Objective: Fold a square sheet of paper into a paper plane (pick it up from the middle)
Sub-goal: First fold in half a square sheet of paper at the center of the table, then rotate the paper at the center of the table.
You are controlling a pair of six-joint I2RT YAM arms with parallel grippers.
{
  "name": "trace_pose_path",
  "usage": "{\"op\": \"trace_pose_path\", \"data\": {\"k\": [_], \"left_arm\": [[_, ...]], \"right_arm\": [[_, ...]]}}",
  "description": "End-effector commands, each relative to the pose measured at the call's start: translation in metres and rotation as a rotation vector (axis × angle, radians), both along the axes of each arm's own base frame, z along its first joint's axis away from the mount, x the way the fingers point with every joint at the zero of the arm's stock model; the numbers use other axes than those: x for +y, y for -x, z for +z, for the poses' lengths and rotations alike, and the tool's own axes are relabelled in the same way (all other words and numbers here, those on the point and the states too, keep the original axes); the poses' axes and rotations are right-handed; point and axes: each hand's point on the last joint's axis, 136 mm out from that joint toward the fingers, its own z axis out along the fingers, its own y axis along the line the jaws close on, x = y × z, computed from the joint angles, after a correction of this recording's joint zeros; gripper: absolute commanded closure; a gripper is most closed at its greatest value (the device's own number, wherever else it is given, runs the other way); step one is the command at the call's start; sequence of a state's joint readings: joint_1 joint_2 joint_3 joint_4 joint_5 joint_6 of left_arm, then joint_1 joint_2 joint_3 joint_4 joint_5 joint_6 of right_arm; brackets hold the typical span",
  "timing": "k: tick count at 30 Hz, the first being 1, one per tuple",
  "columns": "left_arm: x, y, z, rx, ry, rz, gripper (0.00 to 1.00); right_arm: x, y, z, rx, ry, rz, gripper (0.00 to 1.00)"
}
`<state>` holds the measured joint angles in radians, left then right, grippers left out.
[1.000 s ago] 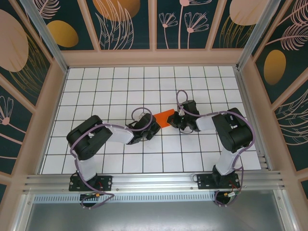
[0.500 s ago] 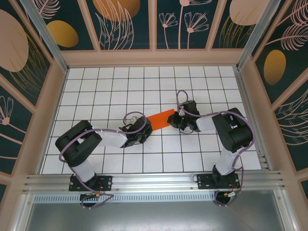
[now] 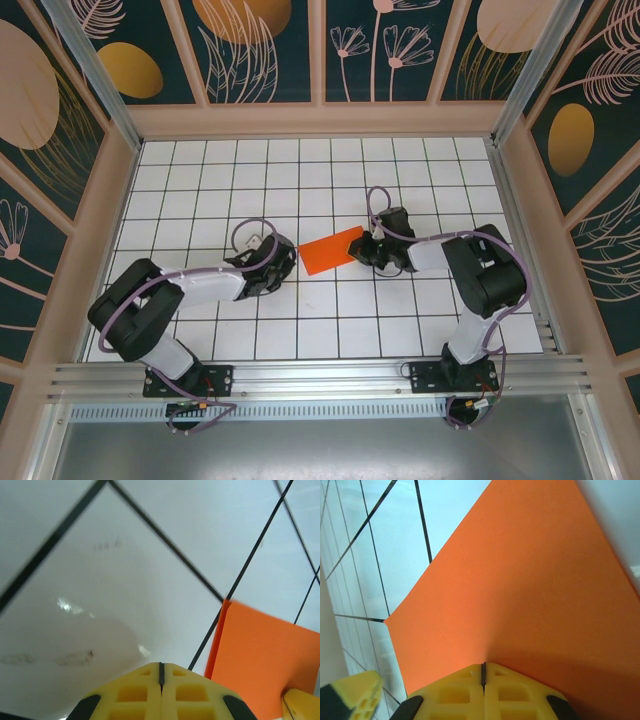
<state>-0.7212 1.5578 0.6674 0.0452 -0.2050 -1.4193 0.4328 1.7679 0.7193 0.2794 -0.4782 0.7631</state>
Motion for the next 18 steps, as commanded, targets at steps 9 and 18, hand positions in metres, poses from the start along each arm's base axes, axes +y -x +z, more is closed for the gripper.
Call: {"op": "trace_pose_path", "data": {"k": [9,18], "left_arm": [[0.042,-0.041,0.058,-0.138,-0.201,-0.098,0.61],[0.086,-0.055,0.074,-0.178,-0.376,-0.058,0.01]], "right_arm": [[0.024,-0.015,0.028,-0.127,0.263,0.079,0.93],[0.074,-0.027,0.012,-0.114,0.355,0.127,0.84]]}}
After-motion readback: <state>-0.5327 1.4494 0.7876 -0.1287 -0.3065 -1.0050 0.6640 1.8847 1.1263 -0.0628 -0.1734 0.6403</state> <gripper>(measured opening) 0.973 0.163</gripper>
